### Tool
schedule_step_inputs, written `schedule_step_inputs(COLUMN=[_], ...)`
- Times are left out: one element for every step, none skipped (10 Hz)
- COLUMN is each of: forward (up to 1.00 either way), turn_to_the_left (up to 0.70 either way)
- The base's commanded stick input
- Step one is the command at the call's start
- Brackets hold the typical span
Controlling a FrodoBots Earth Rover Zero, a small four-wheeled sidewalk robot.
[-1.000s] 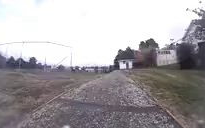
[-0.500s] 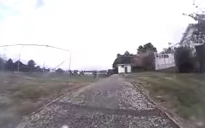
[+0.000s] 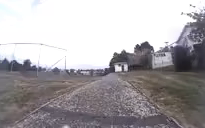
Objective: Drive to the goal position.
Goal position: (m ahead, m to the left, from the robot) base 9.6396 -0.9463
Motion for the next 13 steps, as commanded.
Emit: schedule_step_inputs(forward=[0.60,0.60,0.60,0.60,0.60,0.60,0.60,0.60,0.60,0.60,0.60,0.60,0.60], turn_to_the_left=[-0.15,-0.15,-0.15,-0.15,-0.15,-0.15,-0.15,-0.15,-0.15,-0.15,-0.15,-0.15,-0.15])
